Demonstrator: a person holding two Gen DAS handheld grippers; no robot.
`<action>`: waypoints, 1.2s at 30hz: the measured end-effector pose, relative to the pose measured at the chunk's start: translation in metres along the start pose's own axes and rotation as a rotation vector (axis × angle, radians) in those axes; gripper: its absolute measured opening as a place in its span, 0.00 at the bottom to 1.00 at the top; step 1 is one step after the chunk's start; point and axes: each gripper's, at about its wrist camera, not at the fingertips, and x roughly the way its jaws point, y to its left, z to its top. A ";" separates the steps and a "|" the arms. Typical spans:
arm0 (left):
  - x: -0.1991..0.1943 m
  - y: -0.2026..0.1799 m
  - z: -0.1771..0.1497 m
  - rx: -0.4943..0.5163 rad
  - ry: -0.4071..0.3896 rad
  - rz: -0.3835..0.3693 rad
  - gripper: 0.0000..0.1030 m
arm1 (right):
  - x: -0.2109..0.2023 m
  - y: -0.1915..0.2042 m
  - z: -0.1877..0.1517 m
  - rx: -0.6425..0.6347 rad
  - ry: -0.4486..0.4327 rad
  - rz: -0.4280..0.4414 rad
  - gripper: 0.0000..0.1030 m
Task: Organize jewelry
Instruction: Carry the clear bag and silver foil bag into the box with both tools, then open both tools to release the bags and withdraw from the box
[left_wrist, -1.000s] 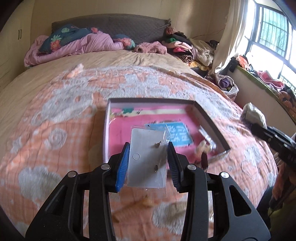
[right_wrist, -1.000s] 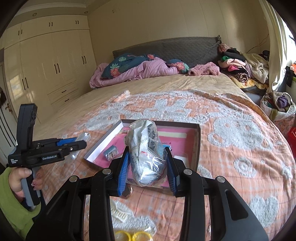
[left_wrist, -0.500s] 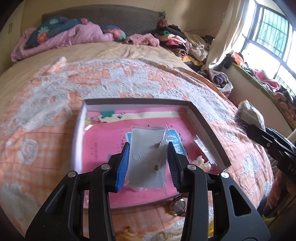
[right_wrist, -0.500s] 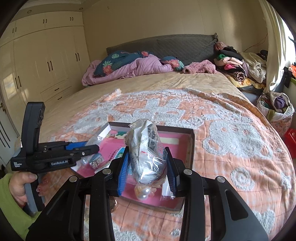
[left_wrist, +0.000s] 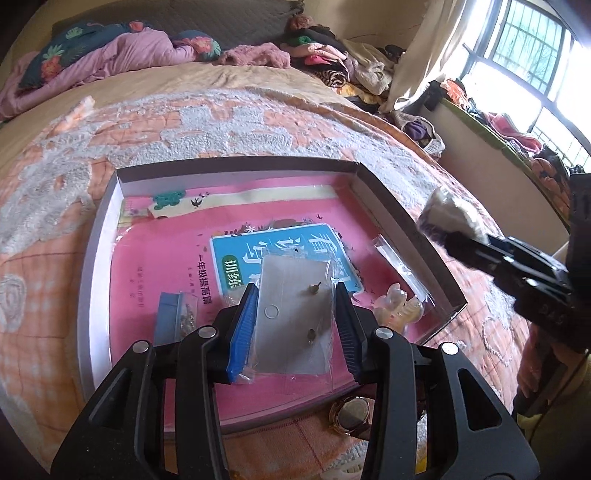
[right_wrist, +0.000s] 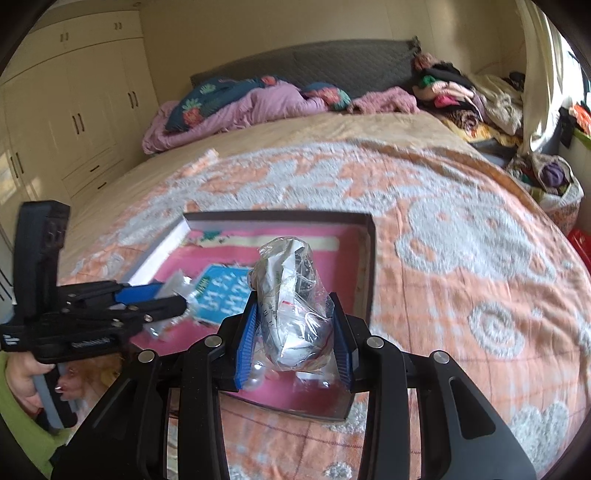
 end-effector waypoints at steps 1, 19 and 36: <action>0.000 0.000 0.000 -0.001 0.001 0.001 0.32 | 0.003 -0.002 -0.001 0.006 0.006 -0.004 0.34; -0.003 0.000 -0.003 0.029 -0.002 0.048 0.43 | 0.012 -0.010 -0.021 0.044 0.053 -0.018 0.36; -0.021 0.000 -0.001 0.032 -0.038 0.082 0.56 | -0.027 -0.007 -0.019 0.066 -0.052 0.000 0.79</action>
